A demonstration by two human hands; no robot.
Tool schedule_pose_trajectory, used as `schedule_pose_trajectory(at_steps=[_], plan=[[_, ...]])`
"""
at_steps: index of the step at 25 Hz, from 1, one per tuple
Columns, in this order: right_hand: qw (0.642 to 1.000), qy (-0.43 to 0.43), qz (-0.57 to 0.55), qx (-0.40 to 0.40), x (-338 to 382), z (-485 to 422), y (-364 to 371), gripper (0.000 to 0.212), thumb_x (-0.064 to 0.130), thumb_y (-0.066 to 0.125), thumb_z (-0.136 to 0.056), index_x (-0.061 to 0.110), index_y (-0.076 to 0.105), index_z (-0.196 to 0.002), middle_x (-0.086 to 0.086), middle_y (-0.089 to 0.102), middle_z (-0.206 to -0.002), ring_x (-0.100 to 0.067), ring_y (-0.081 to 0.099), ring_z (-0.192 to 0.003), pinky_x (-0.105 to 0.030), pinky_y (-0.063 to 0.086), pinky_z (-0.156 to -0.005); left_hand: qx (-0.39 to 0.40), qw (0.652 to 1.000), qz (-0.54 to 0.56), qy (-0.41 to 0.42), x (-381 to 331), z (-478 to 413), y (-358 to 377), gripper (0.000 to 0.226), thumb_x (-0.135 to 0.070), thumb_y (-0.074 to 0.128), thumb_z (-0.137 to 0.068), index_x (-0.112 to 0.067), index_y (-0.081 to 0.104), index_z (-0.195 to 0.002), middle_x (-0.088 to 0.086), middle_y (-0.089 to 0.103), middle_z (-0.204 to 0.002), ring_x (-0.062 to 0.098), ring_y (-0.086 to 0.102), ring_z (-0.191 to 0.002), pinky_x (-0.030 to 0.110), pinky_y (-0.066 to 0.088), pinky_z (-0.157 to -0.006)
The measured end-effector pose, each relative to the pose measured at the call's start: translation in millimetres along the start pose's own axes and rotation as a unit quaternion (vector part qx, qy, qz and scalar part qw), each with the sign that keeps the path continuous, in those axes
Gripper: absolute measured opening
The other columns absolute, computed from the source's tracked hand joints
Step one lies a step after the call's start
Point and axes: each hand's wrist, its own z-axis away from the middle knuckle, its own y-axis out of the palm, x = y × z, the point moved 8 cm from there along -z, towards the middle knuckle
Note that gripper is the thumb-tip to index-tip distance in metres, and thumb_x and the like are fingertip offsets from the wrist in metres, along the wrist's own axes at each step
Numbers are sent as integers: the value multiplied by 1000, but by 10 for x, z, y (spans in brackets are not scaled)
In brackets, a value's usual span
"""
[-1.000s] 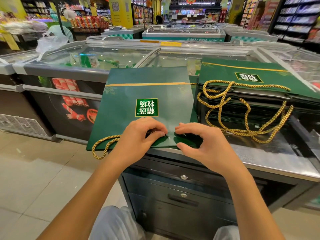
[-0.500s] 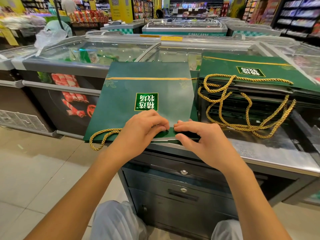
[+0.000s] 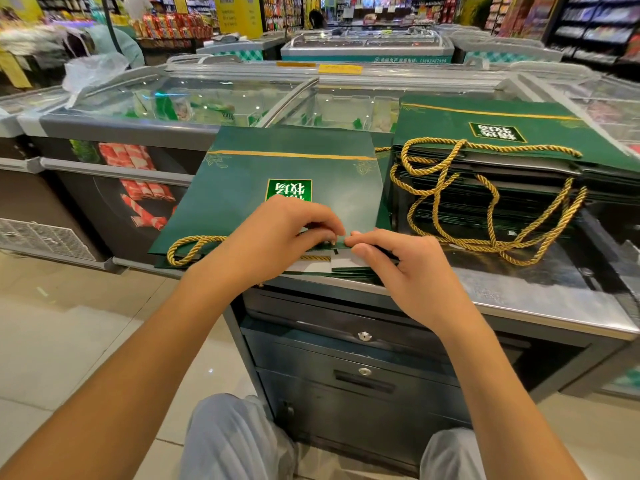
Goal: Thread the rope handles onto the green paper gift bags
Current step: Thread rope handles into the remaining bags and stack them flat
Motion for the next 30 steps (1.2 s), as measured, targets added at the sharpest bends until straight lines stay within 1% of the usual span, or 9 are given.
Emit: schedule_pose_trajectory(at_steps=[3,6,9,11,14,17,24,27,30], plan=[[1000,4,-5,-4,-11,0,-2,21,22,60,-102,14,75,-114,8,74,-92,-2,61,-73,-11,42,-66,5,999,29,-27,25,98,-35,25,-29,63,-98,-25,69,-122,-16,73,-105,-4,65,-103,20,51,-92],[1000,5,-15,-12,-15,4,-10,18,22,61,-101,13,72,-112,8,72,-92,-3,63,-78,-14,46,-68,20,999,11,-39,56,166,-2,34,-34,75,-89,-28,69,-122,-19,71,-108,-6,63,-103,23,51,-97],[997,8,-60,-37,-1,5,-29,10,18,66,-97,12,67,-105,4,75,-100,-7,70,-94,-27,56,-81,1,1000,-2,-23,59,170,8,25,-27,74,-90,-24,74,-115,-16,71,-103,0,65,-97,29,53,-93],[995,-16,-73,-62,47,20,-71,12,14,73,-92,10,64,-97,2,74,-107,-7,69,-106,-29,56,-91,-4,1000,11,-15,49,163,22,21,-26,71,-93,-22,74,-114,-14,71,-103,3,65,-97,29,52,-90],[993,-65,-23,-91,114,52,-73,14,20,79,-87,9,71,-83,-1,72,-114,-11,67,-109,-36,56,-92,-11,1000,15,-8,17,154,47,21,-26,67,-96,-21,74,-114,-13,70,-104,4,64,-99,29,52,-90],[984,-90,76,-133,168,62,-17,19,35,75,-86,15,78,-86,0,72,-118,-19,66,-112,-45,50,-95,-14,1000,19,-11,-6,123,75,18,-22,65,-97,-20,75,-112,-11,70,-103,4,64,-98,31,53,-89],[973,27,103,-206,194,153,93,16,34,71,-86,21,78,-82,7,73,-108,-16,63,-109,-48,45,-99,9,1000,21,-6,-20,105,139,18,-19,61,-100,-20,75,-111,-12,69,-100,5,63,-95,33,53,-87],[982,36,50,-179,172,153,71,14,32,69,-85,22,75,-79,12,71,-107,-9,60,-110,-46,42,-101,12,1000,24,-6,-21,119,126,18,-21,62,-99,-21,73,-114,-13,69,-102,5,64,-97,35,53,-88],[996,14,-28,-86,149,179,19,16,35,66,-83,23,76,-78,18,69,-112,-2,57,-114,-42,43,-103,24,999,27,-12,-12,147,126,20,-21,64,-99,-22,72,-117,-14,69,-103,2,62,-98,33,52,-90]])
